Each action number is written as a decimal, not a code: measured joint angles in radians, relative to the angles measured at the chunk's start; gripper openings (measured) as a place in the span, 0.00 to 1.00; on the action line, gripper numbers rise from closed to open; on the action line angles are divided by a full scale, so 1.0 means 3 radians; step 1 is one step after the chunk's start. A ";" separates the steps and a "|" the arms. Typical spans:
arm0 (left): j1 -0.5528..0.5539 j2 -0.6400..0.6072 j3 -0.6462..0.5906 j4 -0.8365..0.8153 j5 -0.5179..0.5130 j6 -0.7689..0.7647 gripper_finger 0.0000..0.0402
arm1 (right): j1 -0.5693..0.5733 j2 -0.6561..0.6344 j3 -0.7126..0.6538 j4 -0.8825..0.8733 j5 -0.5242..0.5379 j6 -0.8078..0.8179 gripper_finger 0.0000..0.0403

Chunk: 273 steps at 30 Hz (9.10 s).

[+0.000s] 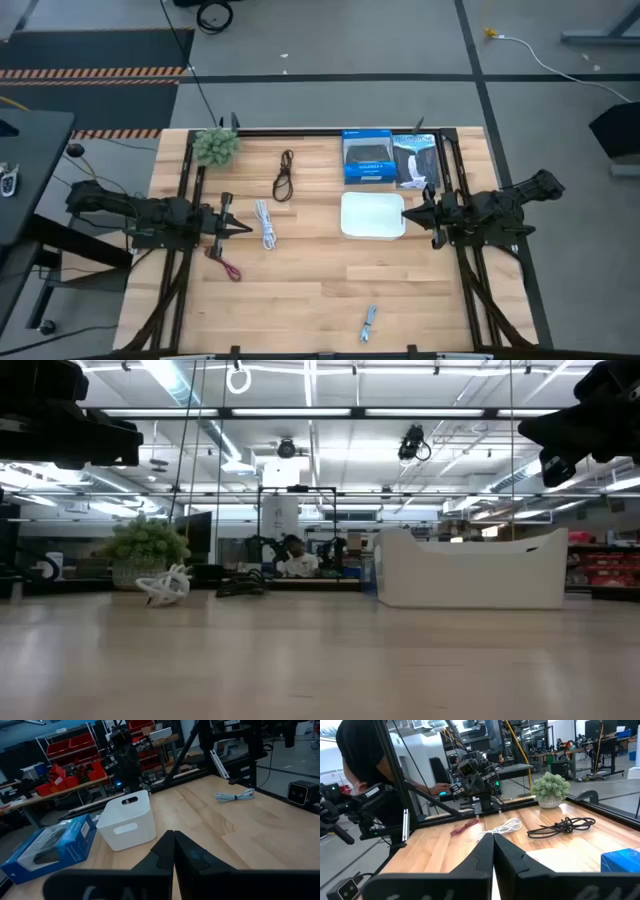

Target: Pick and place USB-C Cables

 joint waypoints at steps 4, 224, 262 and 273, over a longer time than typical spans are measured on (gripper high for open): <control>0.0001 0.0000 0.0000 0.0001 -0.0001 -0.0001 0.03 | 0.0000 0.0000 0.0000 0.0000 0.0000 0.0000 0.03; -0.1404 0.4182 0.2251 -0.3240 0.0411 -0.1596 0.07 | 0.0000 0.0001 0.0000 0.0024 0.0000 0.0000 0.03; -0.0153 0.4191 0.3457 -0.2572 0.0610 -0.1189 0.04 | -0.0001 0.0000 -0.0001 0.0024 0.0000 0.0000 0.03; 0.0362 0.4191 0.3750 -0.1866 0.0576 -0.1194 0.04 | -0.0001 0.0000 0.0000 0.0023 0.0000 0.0000 0.03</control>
